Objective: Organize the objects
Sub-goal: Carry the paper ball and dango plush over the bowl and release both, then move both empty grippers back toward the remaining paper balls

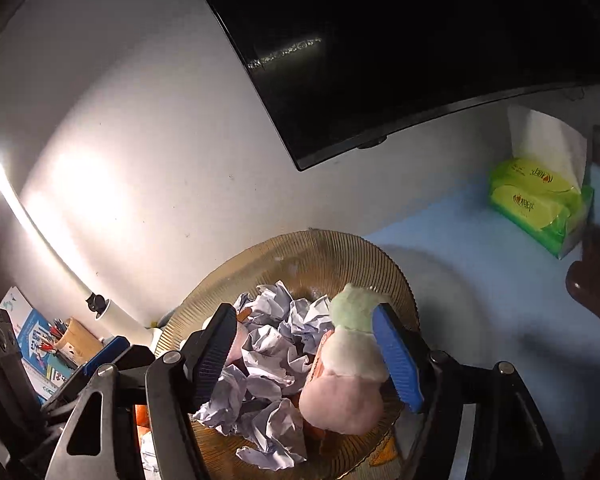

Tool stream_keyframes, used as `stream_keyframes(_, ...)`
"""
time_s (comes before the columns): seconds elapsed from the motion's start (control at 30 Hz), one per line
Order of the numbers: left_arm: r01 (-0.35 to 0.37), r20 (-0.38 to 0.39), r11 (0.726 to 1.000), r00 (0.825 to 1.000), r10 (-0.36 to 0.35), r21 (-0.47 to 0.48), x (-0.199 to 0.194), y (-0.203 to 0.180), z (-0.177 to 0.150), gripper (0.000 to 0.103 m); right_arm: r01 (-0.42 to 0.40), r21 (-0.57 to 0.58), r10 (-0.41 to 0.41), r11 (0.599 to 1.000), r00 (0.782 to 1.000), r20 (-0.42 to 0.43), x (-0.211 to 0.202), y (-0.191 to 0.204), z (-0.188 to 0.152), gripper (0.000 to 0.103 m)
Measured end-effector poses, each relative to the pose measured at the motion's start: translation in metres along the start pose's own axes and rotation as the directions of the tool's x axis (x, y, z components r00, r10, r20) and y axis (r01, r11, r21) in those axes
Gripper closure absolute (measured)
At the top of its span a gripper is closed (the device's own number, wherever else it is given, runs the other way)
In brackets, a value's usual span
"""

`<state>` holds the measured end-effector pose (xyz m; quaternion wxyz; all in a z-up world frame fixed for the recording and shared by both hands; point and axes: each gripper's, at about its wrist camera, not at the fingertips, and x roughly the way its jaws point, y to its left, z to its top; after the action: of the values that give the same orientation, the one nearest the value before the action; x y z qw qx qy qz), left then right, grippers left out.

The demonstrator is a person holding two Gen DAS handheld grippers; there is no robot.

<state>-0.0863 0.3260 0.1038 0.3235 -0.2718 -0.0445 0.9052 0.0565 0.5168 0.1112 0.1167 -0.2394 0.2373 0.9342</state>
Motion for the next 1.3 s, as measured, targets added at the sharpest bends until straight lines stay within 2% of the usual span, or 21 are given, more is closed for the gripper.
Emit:
stream_keyframes(0.17, -0.031, 0.086, 0.999, 0.996, 0.03, 0.009, -0.048, -0.002, 0.022, 0.004, 0.005, -0.084, 0.005, 0.996, 0.993, 0.119, -0.02, 0.017, 0.0, 0.034)
stream_keyframes(0.23, -0.075, 0.115, 0.997, 0.991, 0.072, 0.028, -0.08, 0.003, 0.025, 0.004, 0.011, -0.113, 0.001, 0.993, 0.994, 0.105, -0.028, 0.033, 0.001, 0.034)
stream_keyframes(0.37, -0.165, 0.149, 0.985, 0.976, 0.157, 0.045, -0.15, 0.02, 0.023, 0.004, -0.099, -0.139, 0.113, 0.985, 0.989, 0.093, -0.068, 0.072, -0.005, 0.034)
stream_keyframes(0.47, -0.241, 0.154, 0.97, 0.959, 0.236, 0.015, -0.198, 0.044, 0.008, 0.001, -0.149, -0.189, 0.162, 0.971, 0.985, 0.057, -0.097, 0.104, -0.021, 0.034)
stream_keyframes(0.53, -0.296, 0.13, 0.955, 0.946, 0.296, -0.02, -0.224, 0.068, -0.011, 0.001, -0.196, -0.206, 0.205, 0.959, 0.978, 0.024, -0.114, 0.12, -0.042, 0.034)
stream_keyframes(0.6, -0.366, 0.087, 0.929, 0.925, 0.37, -0.057, -0.243, 0.098, -0.038, 0.001, -0.245, -0.204, 0.243, 0.948, 0.969, -0.036, -0.118, 0.133, -0.069, 0.034)
stream_keyframes(0.63, -0.411, 0.063, 0.909, 0.908, 0.415, -0.072, -0.248, 0.112, -0.053, 0.001, -0.258, -0.211, 0.249, 0.943, 0.966, -0.071, -0.116, 0.138, -0.085, 0.034)
stream_keyframes(0.7, -0.52, 0.005, 0.851, 0.853, 0.522, -0.077, -0.253, 0.14, -0.087, 0.001, -0.273, -0.246, 0.24, 0.93, 0.958, -0.157, -0.101, 0.151, -0.121, 0.034)
stream_keyframes(0.73, -0.554, -0.02, 0.83, 0.832, 0.554, -0.07, -0.255, 0.153, -0.103, 0.001, -0.282, -0.265, 0.235, 0.922, 0.952, -0.196, -0.093, 0.156, -0.139, 0.034)
stream_keyframes(0.77, -0.564, -0.053, 0.822, 0.826, 0.561, -0.075, -0.253, 0.165, -0.117, 0.001, -0.289, -0.281, 0.231, 0.915, 0.947, -0.222, -0.085, 0.161, -0.156, 0.034)
stream_keyframes(0.83, -0.564, -0.103, 0.818, 0.825, 0.555, -0.111, -0.251, 0.186, -0.139, 0.001, -0.269, -0.318, 0.193, 0.909, 0.948, -0.251, -0.07, 0.166, -0.182, 0.034)
stream_keyframes(0.97, -0.551, -0.111, 0.807, 0.834, 0.54, -0.212, -0.255, 0.207, -0.158, 0.001, -0.224, -0.377, 0.124, 0.899, 0.954, -0.272, -0.049, 0.166, -0.213, 0.034)
stream_keyframes(1.03, -0.518, -0.089, 0.822, 0.854, 0.513, -0.238, -0.261, 0.209, -0.158, 0.001, -0.201, -0.385, 0.09, 0.901, 0.954, -0.287, -0.042, 0.163, -0.223, 0.034)
stream_keyframes(1.07, -0.515, -0.087, 0.821, 0.856, 0.51, -0.247, -0.262, 0.209, -0.156, 0.001, -0.18, -0.4, 0.065, 0.899, 0.957, -0.284, -0.04, 0.165, -0.224, 0.034)
stream_keyframes(1.2, -0.51, -0.095, 0.827, 0.859, 0.503, -0.237, -0.26, 0.206, -0.159, 0.001, -0.152, -0.446, 0.026, 0.882, 0.96, -0.277, -0.038, 0.172, -0.228, 0.032)
stream_keyframes(1.3, -0.519, -0.078, 0.832, 0.854, 0.514, -0.196, -0.259, 0.198, -0.16, 0.001, -0.145, -0.463, 0.013, 0.874, 0.961, -0.275, -0.038, 0.174, -0.23, 0.032)
